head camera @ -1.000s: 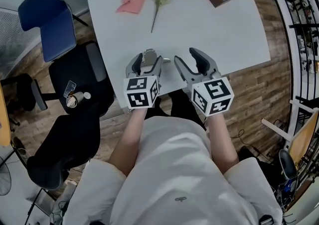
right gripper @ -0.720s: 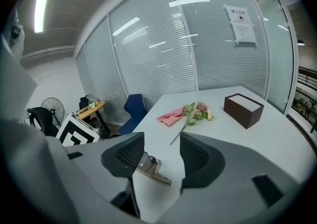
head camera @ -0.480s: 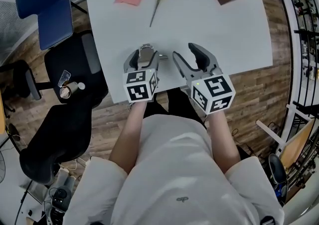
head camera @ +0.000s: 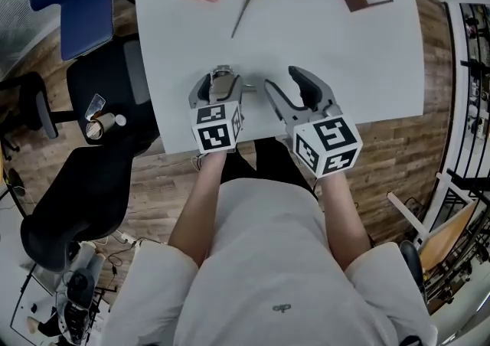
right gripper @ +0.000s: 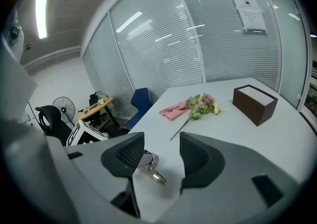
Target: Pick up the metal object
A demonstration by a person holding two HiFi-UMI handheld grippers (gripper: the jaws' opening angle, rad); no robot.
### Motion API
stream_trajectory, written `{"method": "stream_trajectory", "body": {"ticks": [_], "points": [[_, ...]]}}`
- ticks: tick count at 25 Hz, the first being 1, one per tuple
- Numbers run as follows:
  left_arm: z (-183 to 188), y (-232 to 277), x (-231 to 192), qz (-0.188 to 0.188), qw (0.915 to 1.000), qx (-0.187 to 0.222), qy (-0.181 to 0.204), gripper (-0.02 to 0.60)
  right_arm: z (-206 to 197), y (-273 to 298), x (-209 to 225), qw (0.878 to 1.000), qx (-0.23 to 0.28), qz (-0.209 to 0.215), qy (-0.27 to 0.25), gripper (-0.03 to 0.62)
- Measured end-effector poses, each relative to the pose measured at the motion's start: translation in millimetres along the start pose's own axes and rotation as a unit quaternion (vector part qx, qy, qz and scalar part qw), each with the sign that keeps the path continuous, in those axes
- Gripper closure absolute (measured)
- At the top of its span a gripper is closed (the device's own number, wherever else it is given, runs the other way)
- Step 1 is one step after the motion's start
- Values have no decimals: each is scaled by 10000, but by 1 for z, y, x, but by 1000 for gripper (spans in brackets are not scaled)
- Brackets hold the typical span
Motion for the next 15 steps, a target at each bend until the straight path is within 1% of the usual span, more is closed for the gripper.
{"method": "stream_trajectory", "body": {"ticks": [5,9,15], "points": [[-8,12,-1,195,9998,-82,-59,290,2,5,4,9998,-60,152,-89,381],[-12,19,-3,417,9991,-106,31,290,-2,7,9,9996,-135,223,-121,381],[-15,25,-6,585,9981,-163,-38,290,-5,9,14,9992,-226,291,-153,381]]}}
Point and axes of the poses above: the fingertips, and each gripper's own axes: y forward along the fingers, x to its right, z out of its top, the point moved 2 cm from there along -y, backward along the fingers, and after that the axes turned 6 degrees about -x, right-handed, at the moved point
